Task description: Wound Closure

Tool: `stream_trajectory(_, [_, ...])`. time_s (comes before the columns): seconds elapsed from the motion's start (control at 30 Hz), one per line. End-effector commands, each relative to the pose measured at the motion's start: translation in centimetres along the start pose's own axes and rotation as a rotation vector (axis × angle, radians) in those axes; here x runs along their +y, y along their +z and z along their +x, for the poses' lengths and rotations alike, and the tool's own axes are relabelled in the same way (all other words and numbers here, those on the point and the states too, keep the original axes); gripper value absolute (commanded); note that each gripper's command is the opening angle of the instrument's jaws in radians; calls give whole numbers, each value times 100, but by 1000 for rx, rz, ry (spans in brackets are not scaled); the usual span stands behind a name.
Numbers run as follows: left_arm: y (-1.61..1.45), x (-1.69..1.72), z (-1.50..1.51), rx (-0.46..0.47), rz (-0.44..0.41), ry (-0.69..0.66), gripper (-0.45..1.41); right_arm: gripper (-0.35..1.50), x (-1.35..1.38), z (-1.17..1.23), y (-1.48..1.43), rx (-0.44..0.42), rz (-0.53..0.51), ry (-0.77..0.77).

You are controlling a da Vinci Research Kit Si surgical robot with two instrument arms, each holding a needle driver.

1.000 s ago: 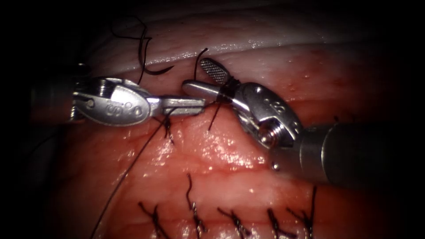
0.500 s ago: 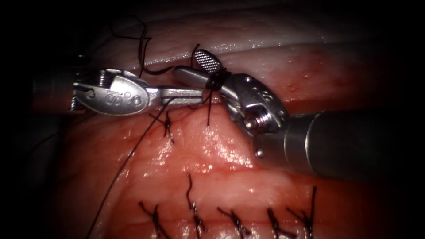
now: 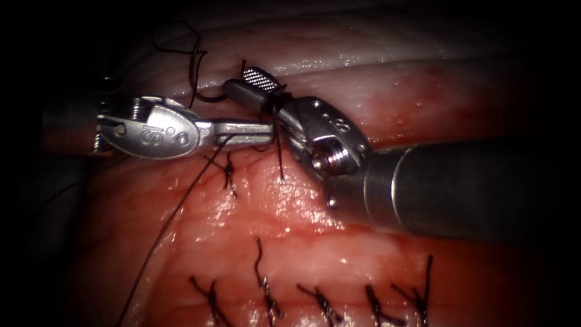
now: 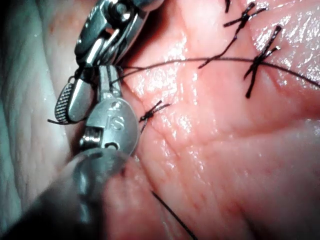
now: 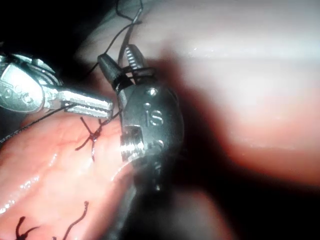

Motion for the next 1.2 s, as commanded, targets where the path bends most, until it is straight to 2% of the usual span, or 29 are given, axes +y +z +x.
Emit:
stream_trajectory(0.03, [6, -2, -4, 2, 0, 1, -45, 67, -1, -6, 4, 3, -4, -3])
stream_trajectory(0.13, [7, -2, -4, 1, 1, 1, -45, 93, -2, -6, 6, 5, -10, -3])
stream_trajectory(0.2, [8, -2, -4, 0, 2, 1, -45, 99, -2, -6, 6, 5, -10, 3])
stream_trajectory(0.4, [8, -1, -4, 0, 2, 3, -45, 113, -4, -8, 6, 10, -22, 1])
stream_trajectory(0.47, [8, -1, -4, 0, 2, 3, -45, 111, -5, -9, 8, 12, -23, 1])
stream_trajectory(0.5, [8, 0, -4, 0, 2, 3, -45, 108, -6, -9, 8, 12, -24, 1])
stream_trajectory(0.57, [8, 1, -4, -1, 3, 5, -45, 88, -7, -10, 10, 14, -27, 1])
stream_trajectory(0.7, [7, 3, -5, 0, 2, 7, -45, 41, -11, -12, 15, 16, -28, 1])
stream_trajectory(0.73, [7, 3, -5, 0, 1, 7, -45, 22, -12, -13, 16, 17, -29, -5])
stream_trajectory(0.8, [6, 4, -6, 1, 0, 8, -45, -35, -13, -14, 19, 14, -34, -12])
stream_trajectory(1.0, [0, 4, -7, 0, -2, 9, -45, -35, -12, -17, 13, 4, -50, -106])
stream_trajectory(1.2, [-7, 0, -13, -8, 10, 7, -45, -35, -14, -20, -12, 48, -40, -159])
